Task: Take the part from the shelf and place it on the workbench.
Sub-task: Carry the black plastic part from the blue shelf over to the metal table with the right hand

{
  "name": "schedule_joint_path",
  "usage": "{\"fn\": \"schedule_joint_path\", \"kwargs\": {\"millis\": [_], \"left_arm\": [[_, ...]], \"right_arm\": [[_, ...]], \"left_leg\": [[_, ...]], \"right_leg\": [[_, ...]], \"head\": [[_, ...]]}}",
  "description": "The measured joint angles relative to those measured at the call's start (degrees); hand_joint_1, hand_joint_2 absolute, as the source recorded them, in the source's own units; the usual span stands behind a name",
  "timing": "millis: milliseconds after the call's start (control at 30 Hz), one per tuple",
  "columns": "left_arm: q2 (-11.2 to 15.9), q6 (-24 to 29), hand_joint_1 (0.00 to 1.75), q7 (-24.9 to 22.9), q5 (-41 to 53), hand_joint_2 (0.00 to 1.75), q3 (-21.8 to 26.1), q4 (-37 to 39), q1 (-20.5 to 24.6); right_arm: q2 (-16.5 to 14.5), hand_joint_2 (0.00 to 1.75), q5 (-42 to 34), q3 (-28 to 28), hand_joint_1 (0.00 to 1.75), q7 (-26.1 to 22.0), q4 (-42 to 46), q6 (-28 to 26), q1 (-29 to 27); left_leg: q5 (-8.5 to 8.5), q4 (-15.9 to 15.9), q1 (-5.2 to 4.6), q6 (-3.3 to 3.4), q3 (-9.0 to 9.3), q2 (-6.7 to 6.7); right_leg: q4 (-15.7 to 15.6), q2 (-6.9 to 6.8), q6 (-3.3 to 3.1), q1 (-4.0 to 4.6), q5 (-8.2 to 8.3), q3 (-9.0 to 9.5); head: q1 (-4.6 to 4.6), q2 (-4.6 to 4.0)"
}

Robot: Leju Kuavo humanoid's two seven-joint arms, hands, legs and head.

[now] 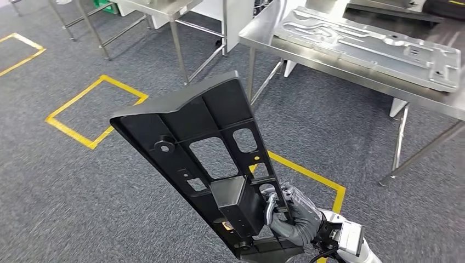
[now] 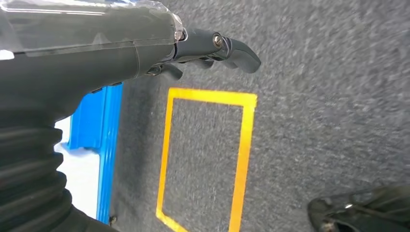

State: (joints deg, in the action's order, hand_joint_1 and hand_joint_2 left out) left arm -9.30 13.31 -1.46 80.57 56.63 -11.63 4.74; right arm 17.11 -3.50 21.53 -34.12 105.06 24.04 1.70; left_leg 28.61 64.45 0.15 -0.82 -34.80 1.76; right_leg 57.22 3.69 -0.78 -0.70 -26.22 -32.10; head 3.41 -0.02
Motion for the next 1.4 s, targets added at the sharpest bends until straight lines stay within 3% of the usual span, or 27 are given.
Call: {"fn": "schedule_joint_path", "kwargs": {"millis": [33, 100, 167, 233, 300, 367, 400, 433, 467, 533, 600, 667, 700, 767, 833, 867, 900, 933, 967, 1000, 1067, 1100, 1167, 1200, 1267, 1333, 1400], "left_arm": [[-0.03, 0.02, 0.00, -0.14, -0.20, 1.75, 0.07, 0.00, 0.02], [-0.16, 0.15, 0.00, -0.18, -0.61, 1.75, 0.28, 0.00, 0.11], [-0.40, 0.47, 0.00, 0.08, -0.93, 1.75, 0.43, 0.00, 0.26], [-0.68, 0.91, 0.00, 0.60, -1.22, 1.75, 0.51, 0.00, 0.43], [-0.95, 1.18, 0.00, 1.28, -1.61, 1.75, 0.56, 0.00, 0.53], [-1.13, 1.22, 0.00, 1.82, -1.86, 1.75, 0.61, 0.00, 0.51], [-1.21, 1.22, 0.00, 1.93, -1.89, 1.75, 0.63, 0.00, 0.52], [-1.32, 1.23, 0.00, 1.97, -1.86, 1.75, 0.65, 0.00, 0.56], [-1.45, 1.25, 0.00, 1.90, -1.79, 1.75, 0.66, 0.00, 0.61], [-1.75, 1.27, 0.00, 1.58, -1.53, 1.75, 0.66, 0.00, 0.69], [-1.93, 1.27, 0.00, 1.14, -1.36, 1.75, 0.66, 0.00, 0.72], [-1.98, 1.31, 0.00, 0.88, -1.35, 1.75, 0.66, 0.00, 0.80], [-1.98, 1.34, 0.00, 0.86, -1.33, 1.75, 0.67, 0.00, 0.87], [-1.98, 1.37, 0.00, 0.80, -1.35, 1.75, 0.67, 0.00, 0.97], [-1.99, 1.23, 0.00, 0.46, -1.37, 1.75, 0.67, 0.00, 0.90], [-2.00, 1.11, 0.00, 0.18, -1.37, 1.75, 0.68, 0.00, 0.80], [-2.00, 0.99, 0.00, -0.09, -1.37, 1.75, 0.68, 0.00, 0.68], [-2.00, 0.90, 0.00, -0.30, -1.36, 1.75, 0.68, 0.00, 0.58], [-2.00, 0.84, 0.00, -0.42, -1.36, 1.75, 0.68, 0.00, 0.52], [-2.00, 0.80, 0.00, -0.47, -1.37, 1.75, 0.68, 0.00, 0.50], [-2.05, 0.79, 0.00, -0.40, -1.45, 1.75, 0.73, 0.00, 0.50], [-2.11, 0.83, 0.00, -0.30, -1.59, 1.75, 0.79, 0.00, 0.51], [-2.31, 0.85, 0.00, -0.13, -1.83, 1.75, 0.90, 0.00, 0.53], [-2.42, 0.82, 0.00, -0.11, -1.83, 1.75, 0.93, 0.00, 0.56], [-2.70, 0.82, 0.00, -0.17, -1.59, 1.75, 0.94, 0.00, 0.61], [-2.81, 0.87, 0.00, -0.25, -1.45, 1.75, 0.95, 0.00, 0.58], [-2.79, 0.86, 0.00, -0.28, -1.45, 1.75, 0.96, 0.00, 0.47]], "right_arm": [[0.00, 1.75, 0.02, 0.02, 1.75, 0.20, 0.01, 0.23, 0.08], [0.00, 1.75, 0.04, 0.07, 1.75, 0.54, 0.02, 0.60, 0.24], [-0.07, 1.75, 0.06, 0.11, 1.75, 0.88, 0.05, 0.91, 0.43], [-0.20, 1.75, 0.13, 0.15, 1.75, 1.11, 0.07, 1.19, 0.84], [-0.33, 1.75, 0.22, 0.25, 1.75, 1.42, 0.05, 1.25, 1.55], [-0.43, 1.75, 0.30, 0.36, 1.75, 1.83, -0.03, 1.22, 1.98], [-0.45, 1.75, 0.40, 0.39, 1.75, 2.00, -0.09, 1.16, 2.02], [-0.46, 1.75, 0.55, 0.41, 1.75, 2.15, -0.13, 1.07, 2.05], [-0.46, 1.75, 0.73, 0.43, 1.75, 2.28, -0.16, 0.94, 2.11], [-0.46, 1.75, 1.10, 0.43, 1.75, 2.64, -0.10, 0.56, 2.32], [-0.46, 1.75, 1.38, 0.44, 1.75, 3.08, 0.05, 0.19, 2.46], [-0.46, 1.75, 1.50, 0.45, 1.75, 3.33, 0.18, 0.03, 2.42], [-0.46, 1.75, 1.51, 0.45, 1.75, 3.39, 0.25, 0.02, 2.38], [-0.42, 1.75, 1.52, 0.47, 1.75, 3.50, 0.45, 0.01, 2.41], [-0.35, 1.75, 1.54, 0.52, 1.75, 3.65, 0.55, 0.01, 2.42], [-0.33, 1.75, 1.55, 0.56, 1.75, 3.72, 0.55, 0.02, 2.38], [-0.33, 1.75, 1.55, 0.60, 1.75, 3.79, 0.55, 0.03, 2.33], [-0.33, 1.75, 1.56, 0.64, 1.75, 3.84, 0.55, 0.04, 2.31], [-0.33, 1.75, 1.56, 0.68, 1.75, 3.86, 0.55, 0.05, 2.31], [-0.33, 1.75, 1.55, 0.71, 1.75, 3.89, 0.55, 0.06, 2.31], [-0.33, 1.75, 1.48, 0.78, 1.75, 4.03, 0.52, 0.09, 2.33], [-0.33, 1.75, 1.41, 0.83, 1.75, 4.12, 0.50, 0.12, 2.33], [-0.33, 1.75, 1.32, 0.93, 1.75, 4.17, 0.46, 0.12, 2.34], [-0.36, 1.75, 1.29, 0.96, 1.75, 4.01, 0.46, 0.06, 2.34], [-0.44, 1.75, 1.34, 0.99, 1.75, 3.41, 0.46, -0.20, 2.54], [-0.51, 1.75, 1.49, 1.02, 1.75, 2.86, 0.46, -0.69, 2.72], [-0.55, 1.75, 1.64, 1.09, 1.75, 2.72, 0.43, -1.04, 2.61]], "left_leg": [[-1.50, -3.64, 0.12, 0.21, 1.42, 1.40], [-2.20, -6.71, 0.12, 0.71, 2.58, 3.11], [-2.42, -7.10, 0.04, 1.38, 2.73, 2.00], [-2.78, -7.71, 0.17, 2.14, 2.98, 0.71], [-2.91, -8.02, 0.14, 2.57, 3.07, -0.67], [-2.80, -7.98, 0.02, 2.69, 3.00, -2.09], [-2.72, -7.94, 0.00, 2.69, 3.00, -2.78], [-2.63, -7.90, -0.01, 2.64, 3.05, -3.44], [-2.51, -7.87, -0.01, 2.56, 3.17, -4.04], [-2.23, -7.79, -0.20, 2.20, 3.48, -5.09], [-1.95, -7.72, -0.46, 1.66, 3.70, -6.02], [-1.71, -7.78, -0.54, 1.03, 3.95, -7.06], [-1.42, -7.53, -0.46, 0.65, 4.03, -6.83], [0.93, -4.10, -0.30, -0.02, 2.77, -4.63], [4.92, 3.76, -0.16, -0.36, -0.82, -2.39], [6.27, 7.46, -0.15, -0.42, -2.63, -2.10], [6.45, 9.43, -0.15, -0.43, -3.70, -1.99], [5.42, 9.06, -0.14, -0.38, -3.73, -1.89], [3.39, 6.35, -0.11, -0.27, -2.69, -1.60], [0.97, 2.15, -0.05, -0.11, -0.97, -0.64], [-1.82, -4.86, 0.16, 0.40, 1.90, 2.12], [-2.16, -6.42, 0.16, 0.72, 2.51, 3.00], [-2.19, -6.89, 0.02, 1.46, 2.69, 2.45], [-2.36, -7.14, 0.01, 1.87, 2.81, 1.93], [-2.69, -7.70, 0.17, 2.60, 3.05, 0.94], [-2.75, -7.85, 0.13, 2.93, 3.08, 0.09], [-2.70, -7.82, 0.05, 2.95, 3.03, -0.64]], "right_leg": [[0.20, 0.66, 0.22, 0.05, -0.10, -0.08], [0.40, 1.79, 0.89, -0.13, -0.07, -0.51], [0.31, 2.77, 1.71, -0.38, 0.10, -0.83], [1.82, 0.98, 2.25, -0.31, -0.97, -1.61], [7.83, -2.21, 2.65, -0.31, -4.29, -4.47], [15.17, -3.35, 3.06, -0.57, -7.13, -8.04], [16.59, -3.52, 3.20, -0.69, -7.10, -8.72], [15.63, -3.75, 3.27, -0.77, -5.98, -8.18], [12.41, -4.26, 3.24, -0.78, -4.08, -6.46], [4.06, -6.78, 2.76, -0.41, -0.83, -2.01], [0.08, -8.23, 2.03, 0.15, -0.03, -0.13], [-0.21, -7.07, 1.38, 0.29, -0.03, -0.28], [-0.39, -6.48, 1.10, 0.16, 0.11, -0.23], [-0.73, -5.36, 0.47, -0.18, 0.40, -0.06], [-0.72, -4.24, 0.07, -0.19, 0.46, -0.08], [-0.67, -3.56, -0.02, -0.13, 0.46, -0.10], [-0.58, -2.78, -0.04, -0.09, 0.44, -0.10], [-0.47, -1.97, 0.00, -0.08, 0.40, -0.09], [-0.33, -1.14, 0.07, -0.08, 0.35, -0.06], [-0.18, -0.38, 0.20, -0.11, 0.26, -0.06], [0.19, 0.95, 0.64, -0.08, 0.13, -0.31], [0.30, 1.51, 0.97, -0.14, 0.14, -0.53], [0.23, 2.60, 1.76, -0.33, 0.35, -0.89], [0.37, 2.19, 2.08, -0.41, 0.27, -1.01], [2.99, -0.39, 2.52, -0.38, -1.45, -2.23], [9.87, -3.00, 2.82, -0.52, -5.02, -5.46], [16.13, -3.49, 3.13, -0.75, -7.06, -8.49]], "head": [[0.00, 0.00], [0.01, 0.00], [0.01, 0.00], [-0.01, 0.00], [-0.01, 0.00], [0.00, 0.00], [0.00, 0.00], [0.00, 0.00], [0.00, 0.00], [0.00, 0.00], [0.00, 0.00], [0.00, 0.00], [0.00, 0.00], [0.01, 0.00], [0.01, 0.00], [0.01, 0.00], [0.01, 0.00], [0.00, 0.00], [0.00, 0.00], [0.00, 0.00], [0.00, 0.00], [0.00, 0.00], [0.00, 0.00], [0.00, 0.00], [0.00, 0.00], [0.00, 0.00], [0.00, 0.00]]}}
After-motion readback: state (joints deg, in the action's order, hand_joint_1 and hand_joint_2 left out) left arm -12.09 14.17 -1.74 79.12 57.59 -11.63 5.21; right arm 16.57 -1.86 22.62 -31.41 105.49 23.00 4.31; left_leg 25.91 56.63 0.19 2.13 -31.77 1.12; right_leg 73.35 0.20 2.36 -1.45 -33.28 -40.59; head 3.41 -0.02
